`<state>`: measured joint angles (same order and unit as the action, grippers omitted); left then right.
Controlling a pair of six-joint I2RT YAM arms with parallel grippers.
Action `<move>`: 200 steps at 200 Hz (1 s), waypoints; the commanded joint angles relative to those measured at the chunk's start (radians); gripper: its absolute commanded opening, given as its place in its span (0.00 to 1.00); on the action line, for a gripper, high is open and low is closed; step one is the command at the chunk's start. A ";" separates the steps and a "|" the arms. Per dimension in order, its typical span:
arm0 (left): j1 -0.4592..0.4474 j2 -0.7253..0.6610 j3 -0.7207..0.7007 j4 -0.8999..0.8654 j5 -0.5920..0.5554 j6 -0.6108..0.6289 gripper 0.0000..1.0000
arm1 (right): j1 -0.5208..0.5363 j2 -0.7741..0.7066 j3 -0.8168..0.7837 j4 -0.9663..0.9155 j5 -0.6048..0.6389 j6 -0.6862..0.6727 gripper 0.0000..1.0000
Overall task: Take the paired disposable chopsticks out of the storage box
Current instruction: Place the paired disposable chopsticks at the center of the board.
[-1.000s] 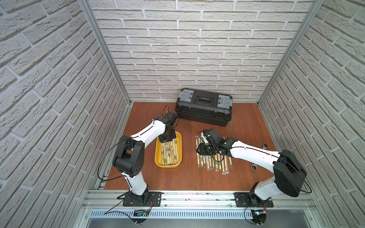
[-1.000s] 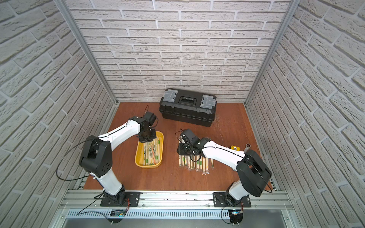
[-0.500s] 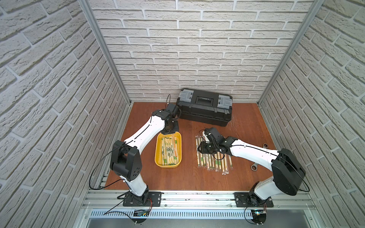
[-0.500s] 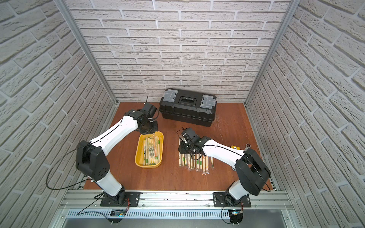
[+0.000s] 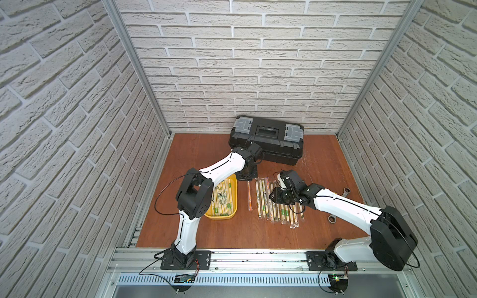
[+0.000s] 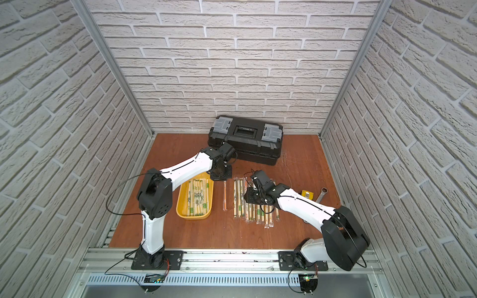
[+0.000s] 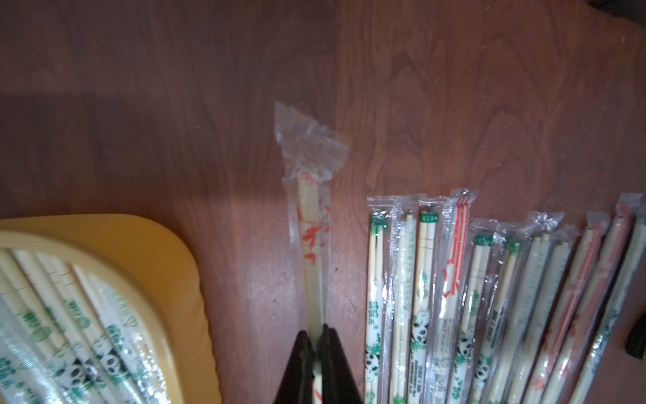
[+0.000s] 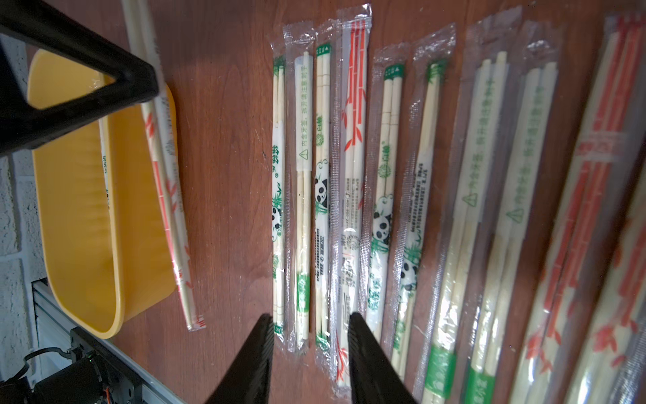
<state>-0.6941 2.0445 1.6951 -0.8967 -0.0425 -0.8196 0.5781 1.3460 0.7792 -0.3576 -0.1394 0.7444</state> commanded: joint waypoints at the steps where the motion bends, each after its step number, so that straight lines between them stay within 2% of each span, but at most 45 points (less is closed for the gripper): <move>1: -0.017 0.045 0.054 -0.002 0.008 -0.031 0.00 | -0.012 -0.050 -0.031 -0.010 -0.001 -0.012 0.37; 55: -0.038 0.110 0.074 -0.012 0.021 -0.043 0.00 | -0.023 -0.089 -0.072 -0.011 -0.007 -0.014 0.38; 141: -0.077 0.137 0.040 -0.021 0.025 -0.052 0.00 | -0.025 -0.080 -0.078 0.012 -0.026 -0.007 0.37; 155: -0.078 0.138 0.038 -0.023 0.025 -0.052 0.04 | -0.024 -0.081 -0.076 0.012 -0.028 -0.007 0.37; 200: -0.077 0.134 0.039 -0.027 0.025 -0.045 0.30 | -0.024 -0.089 -0.074 0.003 -0.025 -0.006 0.37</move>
<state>-0.7685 2.1696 1.7466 -0.8982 -0.0174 -0.8673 0.5598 1.2816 0.7120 -0.3740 -0.1600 0.7444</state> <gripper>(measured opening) 0.249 0.375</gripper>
